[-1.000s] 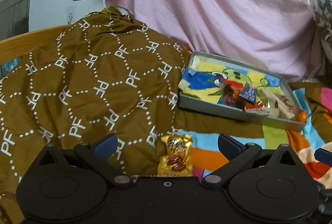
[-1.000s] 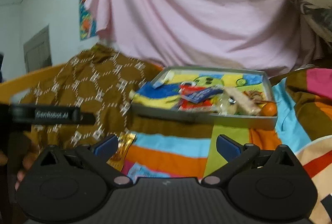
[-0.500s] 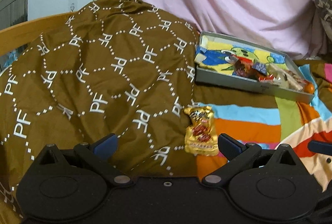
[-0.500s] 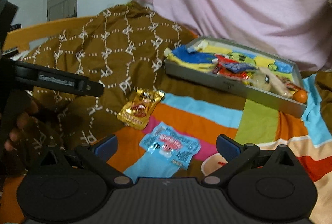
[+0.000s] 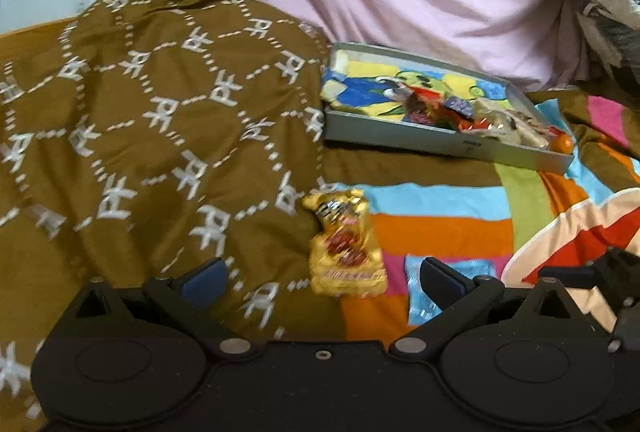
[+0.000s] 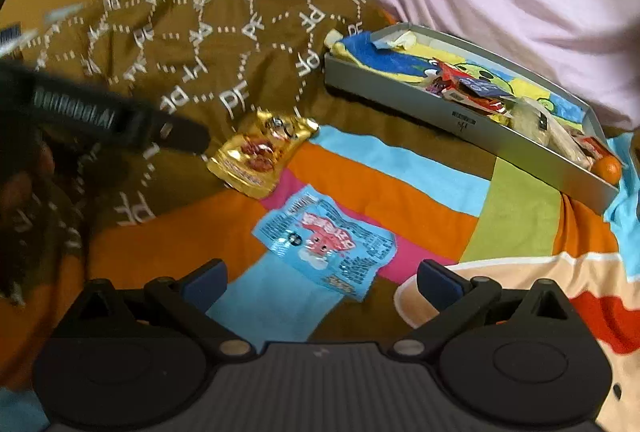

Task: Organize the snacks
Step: 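Move the left gripper to the gold duck pack while the right approaches the blue strip pack, then close the left gripper on the gold duck pack while the right closes on the blue strip pack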

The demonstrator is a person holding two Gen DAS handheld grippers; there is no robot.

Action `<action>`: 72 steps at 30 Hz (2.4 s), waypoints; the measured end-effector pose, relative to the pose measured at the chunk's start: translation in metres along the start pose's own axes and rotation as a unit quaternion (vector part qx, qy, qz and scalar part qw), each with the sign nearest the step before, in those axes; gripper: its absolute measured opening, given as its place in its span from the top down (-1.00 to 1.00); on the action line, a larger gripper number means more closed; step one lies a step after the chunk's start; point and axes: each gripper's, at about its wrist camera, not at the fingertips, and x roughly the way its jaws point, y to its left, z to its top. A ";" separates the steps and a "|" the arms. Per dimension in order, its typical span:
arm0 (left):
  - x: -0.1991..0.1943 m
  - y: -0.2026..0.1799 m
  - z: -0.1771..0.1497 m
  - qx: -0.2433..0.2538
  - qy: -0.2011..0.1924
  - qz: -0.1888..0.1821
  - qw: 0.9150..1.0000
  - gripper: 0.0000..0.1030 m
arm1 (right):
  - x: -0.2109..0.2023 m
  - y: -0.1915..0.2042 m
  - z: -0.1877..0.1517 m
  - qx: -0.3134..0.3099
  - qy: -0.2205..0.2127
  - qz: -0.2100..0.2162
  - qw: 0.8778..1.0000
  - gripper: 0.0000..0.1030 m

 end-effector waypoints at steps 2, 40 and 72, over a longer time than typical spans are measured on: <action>0.009 -0.003 0.003 0.005 -0.004 -0.009 1.000 -0.98 | 0.008 -0.001 -0.001 -0.006 0.010 -0.001 1.000 -1.00; 0.088 0.005 0.003 -0.025 0.029 -0.099 0.994 -0.98 | 0.057 -0.014 0.011 -0.018 0.010 0.061 0.998 -0.66; 0.103 -0.014 0.011 0.049 0.040 -0.063 0.996 -0.82 | 0.052 -0.014 0.005 -0.057 -0.003 0.030 0.998 -0.48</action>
